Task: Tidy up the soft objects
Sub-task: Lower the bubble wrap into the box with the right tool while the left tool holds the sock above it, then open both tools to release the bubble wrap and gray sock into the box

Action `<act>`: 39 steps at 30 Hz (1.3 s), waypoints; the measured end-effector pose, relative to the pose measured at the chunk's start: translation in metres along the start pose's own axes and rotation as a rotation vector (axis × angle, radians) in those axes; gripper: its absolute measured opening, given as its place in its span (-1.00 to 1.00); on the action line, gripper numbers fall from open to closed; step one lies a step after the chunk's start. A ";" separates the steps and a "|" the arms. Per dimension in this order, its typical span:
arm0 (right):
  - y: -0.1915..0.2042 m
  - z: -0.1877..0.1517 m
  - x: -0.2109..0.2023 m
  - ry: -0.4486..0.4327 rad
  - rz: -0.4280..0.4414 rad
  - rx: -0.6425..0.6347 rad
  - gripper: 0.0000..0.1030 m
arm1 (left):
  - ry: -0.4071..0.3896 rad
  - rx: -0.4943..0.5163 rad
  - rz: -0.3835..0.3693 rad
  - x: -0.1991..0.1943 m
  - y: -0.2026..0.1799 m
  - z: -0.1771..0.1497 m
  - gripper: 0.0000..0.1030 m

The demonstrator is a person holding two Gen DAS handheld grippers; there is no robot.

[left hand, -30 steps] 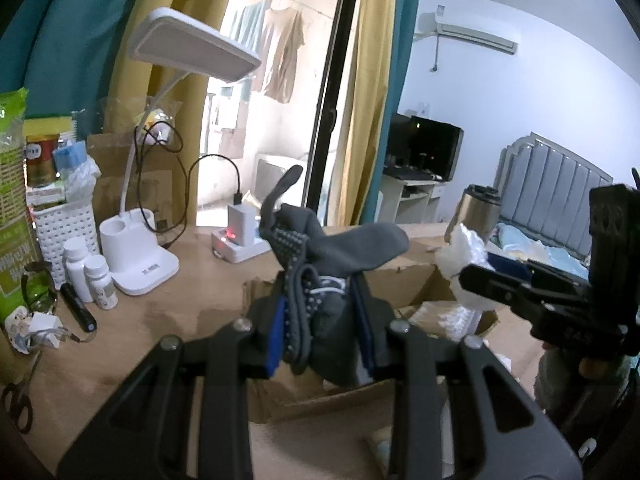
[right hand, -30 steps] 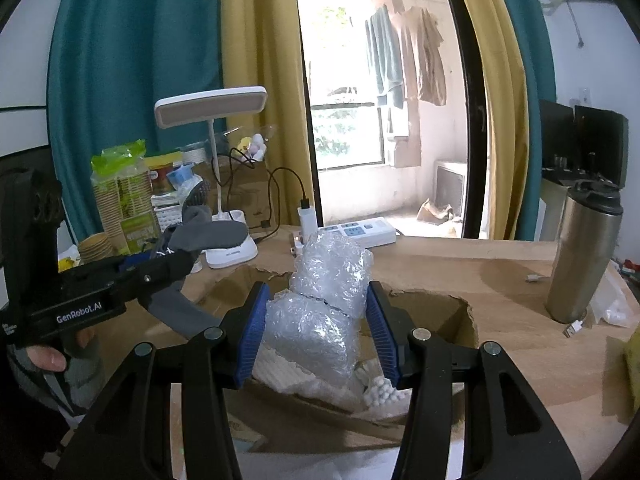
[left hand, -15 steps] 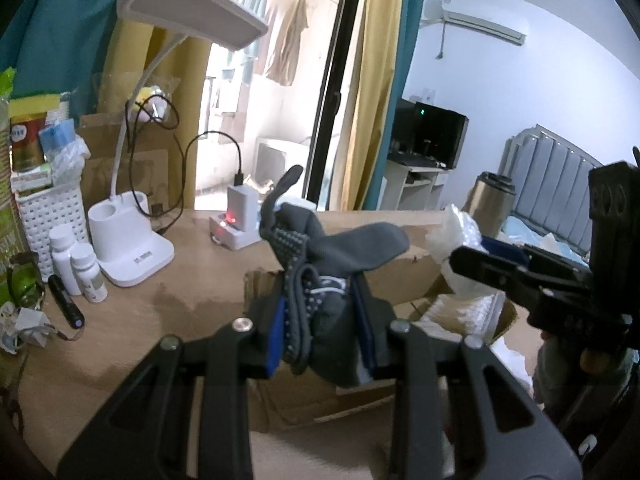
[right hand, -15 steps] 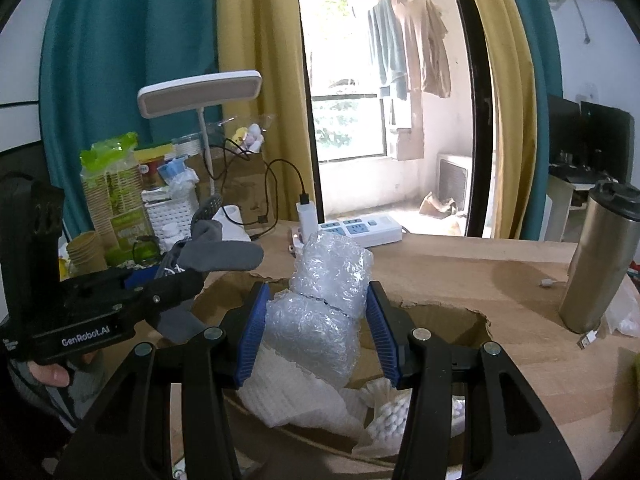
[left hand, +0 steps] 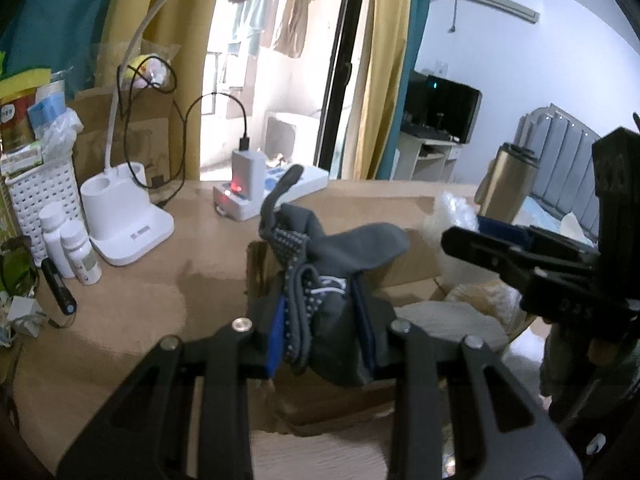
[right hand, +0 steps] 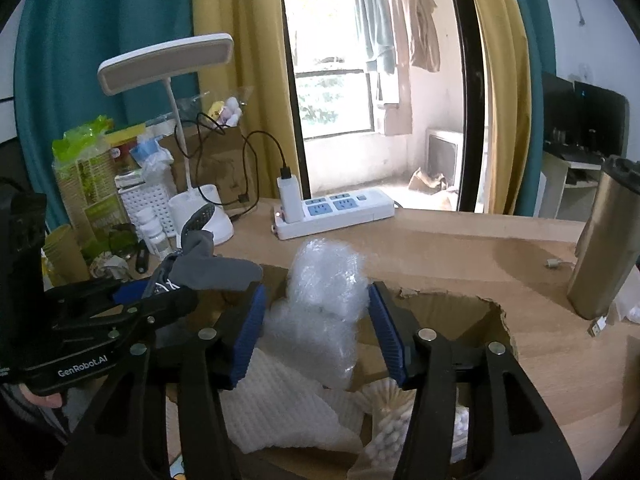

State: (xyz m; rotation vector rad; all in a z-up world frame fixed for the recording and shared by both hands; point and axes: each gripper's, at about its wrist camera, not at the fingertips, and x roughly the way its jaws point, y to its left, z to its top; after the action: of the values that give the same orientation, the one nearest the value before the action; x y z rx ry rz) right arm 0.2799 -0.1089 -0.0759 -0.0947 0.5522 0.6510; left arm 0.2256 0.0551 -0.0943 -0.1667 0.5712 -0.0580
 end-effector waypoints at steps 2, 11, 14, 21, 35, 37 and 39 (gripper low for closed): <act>-0.001 -0.001 0.000 0.009 0.002 -0.002 0.17 | 0.012 0.000 -0.001 0.002 0.000 -0.001 -0.32; 0.003 0.000 -0.007 -0.002 -0.012 -0.011 0.24 | -0.030 0.007 -0.019 -0.014 -0.005 0.001 0.24; 0.004 0.002 -0.014 -0.014 -0.018 -0.012 0.24 | -0.039 0.007 -0.017 -0.020 -0.006 0.001 0.25; 0.009 0.001 -0.028 -0.035 -0.026 -0.018 0.24 | -0.070 0.011 -0.014 -0.036 -0.010 0.001 0.25; 0.017 -0.005 -0.065 -0.072 -0.047 -0.025 0.24 | -0.120 0.024 -0.008 -0.070 -0.019 -0.003 0.25; 0.018 -0.006 -0.071 -0.077 -0.049 -0.025 0.24 | -0.128 0.025 -0.009 -0.075 -0.020 -0.003 0.25; 0.018 -0.007 -0.077 -0.086 -0.054 -0.027 0.25 | -0.131 0.028 -0.009 -0.079 -0.022 -0.005 0.25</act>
State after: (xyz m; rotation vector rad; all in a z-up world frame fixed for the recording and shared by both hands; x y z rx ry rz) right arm 0.2151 -0.1383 -0.0409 -0.1062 0.4561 0.6071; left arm 0.1564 0.0410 -0.0522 -0.1444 0.4388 -0.0632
